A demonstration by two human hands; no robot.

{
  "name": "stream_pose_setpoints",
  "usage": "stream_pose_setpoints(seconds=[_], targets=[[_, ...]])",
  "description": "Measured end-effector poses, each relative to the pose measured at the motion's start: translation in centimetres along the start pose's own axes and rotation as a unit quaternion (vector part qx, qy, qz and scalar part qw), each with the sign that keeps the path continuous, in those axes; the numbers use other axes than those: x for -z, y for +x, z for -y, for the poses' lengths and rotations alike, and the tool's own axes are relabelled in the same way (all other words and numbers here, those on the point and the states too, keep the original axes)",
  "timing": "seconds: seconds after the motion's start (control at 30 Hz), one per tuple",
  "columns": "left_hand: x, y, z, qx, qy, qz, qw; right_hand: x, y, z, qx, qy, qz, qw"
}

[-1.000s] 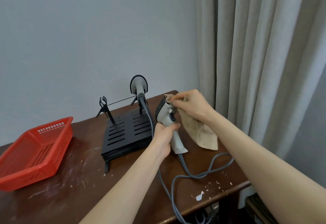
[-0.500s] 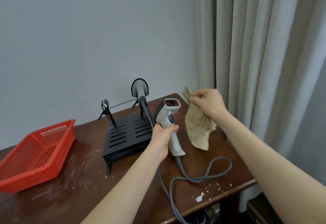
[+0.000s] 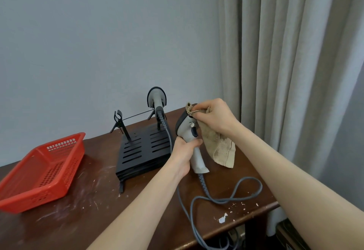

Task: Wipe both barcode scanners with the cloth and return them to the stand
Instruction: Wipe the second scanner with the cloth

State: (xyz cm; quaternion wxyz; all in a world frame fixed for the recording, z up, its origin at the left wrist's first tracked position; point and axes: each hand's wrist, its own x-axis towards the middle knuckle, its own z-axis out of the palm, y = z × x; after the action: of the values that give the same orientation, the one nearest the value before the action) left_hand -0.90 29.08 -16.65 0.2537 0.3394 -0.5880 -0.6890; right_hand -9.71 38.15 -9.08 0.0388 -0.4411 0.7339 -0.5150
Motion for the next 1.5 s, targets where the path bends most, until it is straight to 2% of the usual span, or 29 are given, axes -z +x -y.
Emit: stream_pose_setpoints(seconds=[0.1, 0.37, 0.43, 0.57, 0.63, 0.8, 0.93, 0.97, 1.03, 1.1, 1.17, 1.3, 1.43, 1.5], targets=[[0.0, 0.1, -0.2, -0.006, 0.004, -0.007, 1.0, 0.4, 0.1, 0.1, 0.009, -0.006, 0.025, 1.0], [0.0, 0.1, 0.4, 0.015, 0.024, -0.012, 1.0, 1.2, 0.4, -0.7, -0.044, -0.153, 0.01, 0.987], [-0.1, 0.1, 0.3, 0.011, 0.025, -0.008, 1.0, 1.0, 0.5, -0.6, -0.043, -0.138, 0.001, 0.99], [-0.2, 0.1, 0.1, 0.004, 0.001, 0.013, 1.0, 0.6, 0.4, 0.2, -0.015, 0.006, 0.022, 1.0], [-0.2, 0.2, -0.1, -0.004, -0.001, 0.013, 1.0, 0.7, 0.4, 0.2, -0.011, 0.009, 0.028, 1.0], [0.1, 0.3, 0.1, -0.005, 0.015, -0.019, 1.0, 1.2, 0.5, -0.2, -0.051, -0.15, 0.029, 0.987], [0.5, 0.4, 0.1, 0.01, -0.002, -0.023, 1.0, 1.7, 0.9, -1.5, -0.119, -0.301, -0.022, 0.946], [0.6, 0.4, 0.0, 0.009, -0.004, -0.023, 1.0, 1.8, 0.8, -1.8, -0.133, -0.297, -0.039, 0.945], [0.7, 0.5, -0.1, 0.001, -0.001, -0.022, 1.0, 1.7, 0.6, -2.0, -0.124, -0.213, -0.058, 0.967], [0.7, 0.5, -0.1, -0.002, 0.001, -0.021, 1.0, 1.3, 0.4, -1.3, -0.074, -0.112, -0.057, 0.989], [0.6, 0.4, -0.1, 0.001, -0.009, -0.005, 1.0, 0.5, 0.1, -0.4, -0.015, -0.069, -0.042, 0.997], [0.3, 0.2, 0.0, 0.01, -0.042, 0.014, 0.999, -1.1, -0.1, -0.3, 0.042, -0.103, -0.023, 0.994], [0.2, -0.2, 0.3, 0.011, -0.025, -0.013, 1.0, -0.6, 0.4, -0.9, -0.001, -0.202, -0.024, 0.979], [0.1, -0.1, 0.3, 0.013, -0.015, -0.019, 1.0, -0.4, 0.6, -0.9, -0.02, -0.206, -0.015, 0.978]])
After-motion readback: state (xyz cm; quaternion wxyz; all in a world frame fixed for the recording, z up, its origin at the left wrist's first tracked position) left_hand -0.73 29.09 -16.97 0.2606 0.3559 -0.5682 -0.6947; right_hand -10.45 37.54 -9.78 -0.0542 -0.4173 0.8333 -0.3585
